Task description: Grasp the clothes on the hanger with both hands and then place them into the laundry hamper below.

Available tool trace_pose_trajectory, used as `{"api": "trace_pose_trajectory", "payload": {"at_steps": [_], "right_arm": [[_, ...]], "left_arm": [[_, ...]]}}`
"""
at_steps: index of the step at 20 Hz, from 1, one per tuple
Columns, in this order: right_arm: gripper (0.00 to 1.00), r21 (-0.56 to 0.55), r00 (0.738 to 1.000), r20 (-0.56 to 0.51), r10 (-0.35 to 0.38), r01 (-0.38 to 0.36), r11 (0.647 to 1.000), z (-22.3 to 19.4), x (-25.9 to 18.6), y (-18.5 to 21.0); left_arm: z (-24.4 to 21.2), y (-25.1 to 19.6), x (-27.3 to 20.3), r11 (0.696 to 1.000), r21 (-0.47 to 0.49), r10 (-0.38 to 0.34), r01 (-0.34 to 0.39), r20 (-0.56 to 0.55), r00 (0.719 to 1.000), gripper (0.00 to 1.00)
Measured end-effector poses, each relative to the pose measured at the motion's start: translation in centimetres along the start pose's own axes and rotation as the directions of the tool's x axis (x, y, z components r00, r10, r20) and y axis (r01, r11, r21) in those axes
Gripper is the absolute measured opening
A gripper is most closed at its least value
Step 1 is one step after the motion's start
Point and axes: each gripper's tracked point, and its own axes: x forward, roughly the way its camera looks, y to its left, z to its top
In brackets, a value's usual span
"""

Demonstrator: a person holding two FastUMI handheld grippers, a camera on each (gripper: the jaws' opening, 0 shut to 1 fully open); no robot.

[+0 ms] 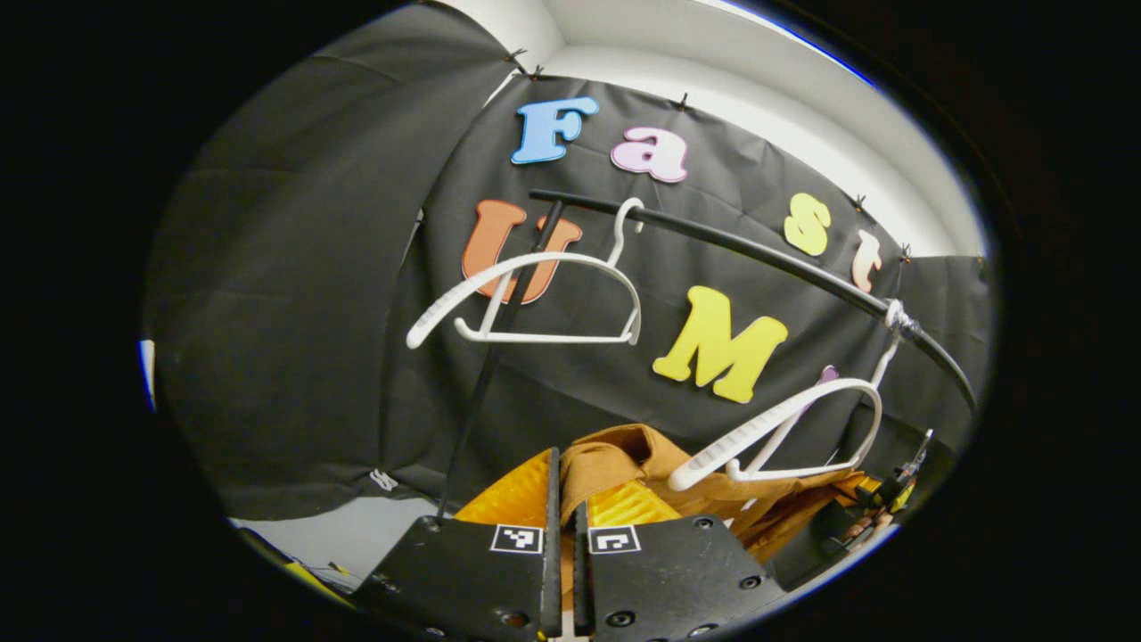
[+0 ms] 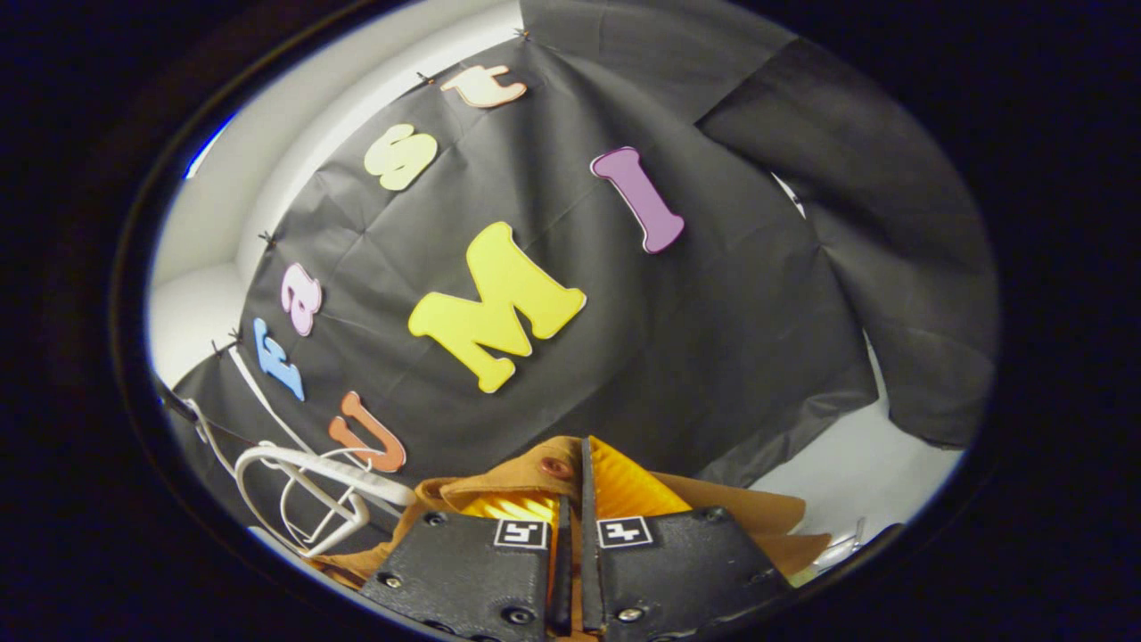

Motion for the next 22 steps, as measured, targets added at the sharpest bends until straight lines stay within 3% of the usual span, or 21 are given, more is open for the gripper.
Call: {"api": "trace_pose_trajectory", "payload": {"at_steps": [3,4,12,14,16,17,18,21,22], "right_arm": [[0.07,-0.041,1.000,0.006,-0.011,0.011,0.999,-0.4,-1.7,-1.1],[0.07,-0.067,1.000,0.004,-0.020,0.020,0.998,-0.8,-2.4,-1.5],[0.06,-0.255,0.999,-0.033,-0.043,0.033,0.966,-3.7,-5.5,-2.1],[0.07,-0.304,0.999,-0.046,-0.018,0.003,0.953,-4.4,-6.5,-1.1],[0.07,-0.361,0.998,-0.066,0.011,-0.034,0.932,-5.4,-7.6,0.1],[0.07,-0.383,0.997,-0.073,0.032,-0.058,0.922,-5.8,-8.2,1.0],[0.07,-0.404,0.995,-0.081,0.056,-0.084,0.911,-6.2,-8.9,1.9],[0.07,-0.486,0.987,-0.116,0.115,-0.157,0.860,-8.1,-10.6,4.5],[0.07,-0.487,0.981,-0.138,0.139,-0.189,0.853,-8.9,-11.2,5.2]], "left_arm": [[-1.0,0.3,-1.0,1.000,-0.016,-0.005,0.005,-0.009,1.000,0.05],[-1.5,0.5,-1.3,1.000,-0.012,-0.002,0.002,-0.013,1.000,0.10],[-3.9,-1.6,-4.5,0.997,0.065,-0.042,0.043,-0.009,0.999,0.10],[-3.9,-2.3,-5.2,0.995,0.081,-0.052,0.052,0.008,0.999,0.04],[-3.8,-3.4,-6.1,0.993,0.090,-0.077,0.075,0.015,0.997,0.04],[-3.7,-4.2,-6.6,0.991,0.096,-0.094,0.092,0.024,0.995,0.09],[-3.5,-5.3,-6.8,0.988,0.103,-0.116,0.112,0.031,0.993,0.04],[-3.2,-8.2,-7.9,0.978,0.122,-0.179,0.171,0.058,0.982,0.04],[-3.3,-9.1,-8.3,0.974,0.127,-0.198,0.189,0.058,0.979,0.10]]}}
